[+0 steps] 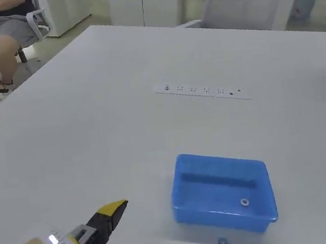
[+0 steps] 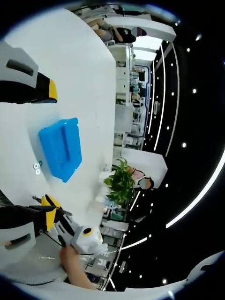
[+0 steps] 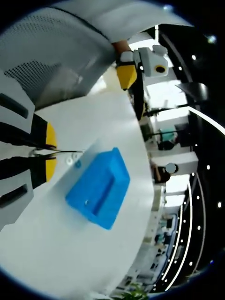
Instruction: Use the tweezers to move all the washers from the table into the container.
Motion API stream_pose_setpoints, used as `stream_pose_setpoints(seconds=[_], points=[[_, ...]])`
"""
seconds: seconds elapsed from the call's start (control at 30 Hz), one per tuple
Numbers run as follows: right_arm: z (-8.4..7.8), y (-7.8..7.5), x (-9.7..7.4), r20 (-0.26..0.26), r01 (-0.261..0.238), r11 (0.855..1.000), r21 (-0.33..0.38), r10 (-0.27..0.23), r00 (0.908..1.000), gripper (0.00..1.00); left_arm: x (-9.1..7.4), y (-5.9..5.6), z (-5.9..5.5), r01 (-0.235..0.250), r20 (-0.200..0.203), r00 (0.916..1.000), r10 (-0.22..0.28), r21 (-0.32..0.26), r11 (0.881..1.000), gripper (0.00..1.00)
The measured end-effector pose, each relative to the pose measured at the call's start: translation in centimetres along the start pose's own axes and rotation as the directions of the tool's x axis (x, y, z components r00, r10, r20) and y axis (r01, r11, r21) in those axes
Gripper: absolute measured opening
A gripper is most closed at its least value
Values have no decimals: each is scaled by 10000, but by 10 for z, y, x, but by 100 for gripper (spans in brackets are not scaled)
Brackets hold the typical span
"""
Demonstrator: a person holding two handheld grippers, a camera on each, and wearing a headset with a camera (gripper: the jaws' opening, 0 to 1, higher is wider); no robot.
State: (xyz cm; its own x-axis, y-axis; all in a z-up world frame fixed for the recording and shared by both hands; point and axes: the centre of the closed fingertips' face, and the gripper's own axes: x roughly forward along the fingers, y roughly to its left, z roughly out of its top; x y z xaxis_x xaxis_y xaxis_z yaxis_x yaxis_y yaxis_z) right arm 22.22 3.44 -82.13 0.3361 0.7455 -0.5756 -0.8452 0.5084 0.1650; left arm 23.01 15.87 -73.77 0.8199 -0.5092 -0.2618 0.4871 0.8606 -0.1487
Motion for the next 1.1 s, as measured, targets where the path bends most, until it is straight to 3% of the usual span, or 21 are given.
stream_pose_setpoints(seconds=[0.13,0.23,0.33,0.47,0.57,0.73,0.9,1.1], points=[[-1,-6,-3,192,95,9967,811,-111,9998,3,3,-5,-6,212,-216,9996,-207,238,9995,96],[-1,-5,-3,215,68,9965,833,-86,9997,3,5,-6,-7,373,-211,9991,-367,272,9989,98],[1,-6,-3,129,138,9981,595,-146,9998,3,6,-8,-14,451,-586,9974,-430,366,9983,99],[18,-11,-8,641,328,9926,1171,-405,9971,3,5,-8,-10,469,-378,9983,-447,574,9973,99],[30,-15,-12,768,442,9906,1295,-544,9956,3,3,-4,-6,371,-125,9992,-369,208,9991,99],[49,-18,-15,853,470,9938,1003,-557,9948,3,1,4,-6,31,-31,10000,-31,76,10000,97],[64,-19,-17,692,367,9979,540,-404,9968,3,0,5,-4,-2,80,10000,3,-55,10000,97],[89,-24,-7,1045,296,9970,719,-370,9938,3,-1,7,-4,-35,104,9999,37,-183,9998,95]])
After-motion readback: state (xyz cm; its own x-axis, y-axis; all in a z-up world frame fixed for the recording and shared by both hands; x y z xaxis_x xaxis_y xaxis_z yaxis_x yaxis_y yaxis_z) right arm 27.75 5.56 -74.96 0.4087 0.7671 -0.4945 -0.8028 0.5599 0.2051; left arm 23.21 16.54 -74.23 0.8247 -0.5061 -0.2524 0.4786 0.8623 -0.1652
